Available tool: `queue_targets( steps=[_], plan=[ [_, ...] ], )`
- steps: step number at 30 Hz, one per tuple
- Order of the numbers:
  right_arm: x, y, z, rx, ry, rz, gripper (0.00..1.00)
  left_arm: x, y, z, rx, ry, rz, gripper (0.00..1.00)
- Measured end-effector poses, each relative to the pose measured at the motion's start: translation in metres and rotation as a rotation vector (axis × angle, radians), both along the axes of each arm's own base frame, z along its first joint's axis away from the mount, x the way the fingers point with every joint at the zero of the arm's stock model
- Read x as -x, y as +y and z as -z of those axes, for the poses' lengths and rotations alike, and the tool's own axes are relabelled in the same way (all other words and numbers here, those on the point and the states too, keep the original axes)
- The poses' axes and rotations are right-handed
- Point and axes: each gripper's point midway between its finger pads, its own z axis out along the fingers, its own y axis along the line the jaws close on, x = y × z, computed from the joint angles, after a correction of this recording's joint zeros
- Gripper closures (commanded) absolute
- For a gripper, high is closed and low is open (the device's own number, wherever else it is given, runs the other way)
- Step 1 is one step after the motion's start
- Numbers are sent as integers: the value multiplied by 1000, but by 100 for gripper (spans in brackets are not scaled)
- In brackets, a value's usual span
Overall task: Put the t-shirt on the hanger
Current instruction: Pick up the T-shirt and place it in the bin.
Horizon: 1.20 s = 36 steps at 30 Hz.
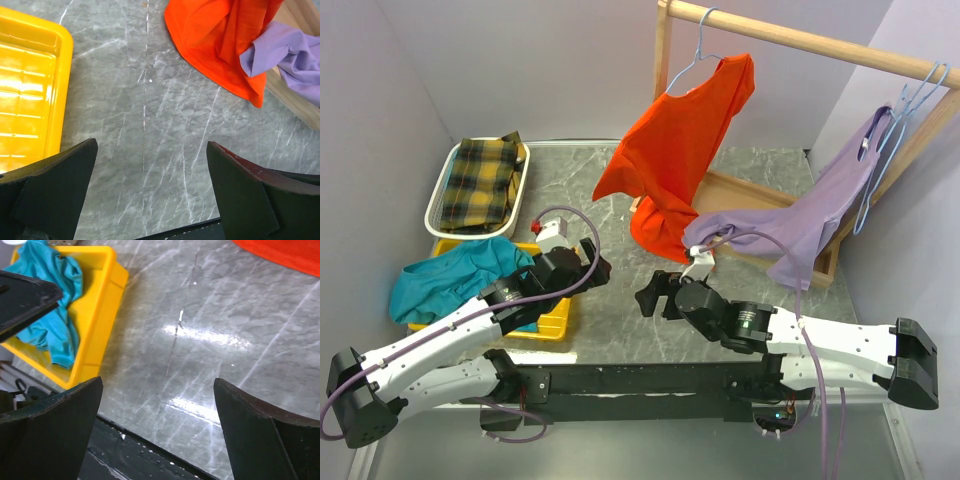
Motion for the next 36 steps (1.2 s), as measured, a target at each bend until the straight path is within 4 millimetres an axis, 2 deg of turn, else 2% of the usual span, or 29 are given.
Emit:
queue_targets(
  steps=[8,13,16,18,21,24,26,28,31,33,36],
  plan=[
    [2,-7,8,42,13,6,0,-1,0,1,-18,14,-6,4],
    [2,-8,11,54,15,3,0,-12,11,-6,-21,42,-87,4],
    [1,-7,18,81,26,-5,0,-29,39,-7,-12,59,-210,4],
    [2,-5,25,108,37,-15,0,-41,69,-2,-21,82,-326,4],
    [2,2,33,140,56,-41,0,-55,126,6,-31,123,-532,2],
    [4,11,38,162,75,-79,0,-62,177,10,-14,147,-712,1],
    [5,18,40,176,86,-104,0,-62,203,13,-2,157,-803,2],
    [5,27,42,186,92,-130,0,-63,221,19,3,176,-863,5],
    [7,36,45,196,101,-166,0,-73,234,33,5,208,-909,12],
    [8,40,46,203,107,-185,0,-82,234,43,9,230,-905,20],
    [10,44,49,200,115,-203,0,-93,231,53,16,243,-900,26]
  ],
)
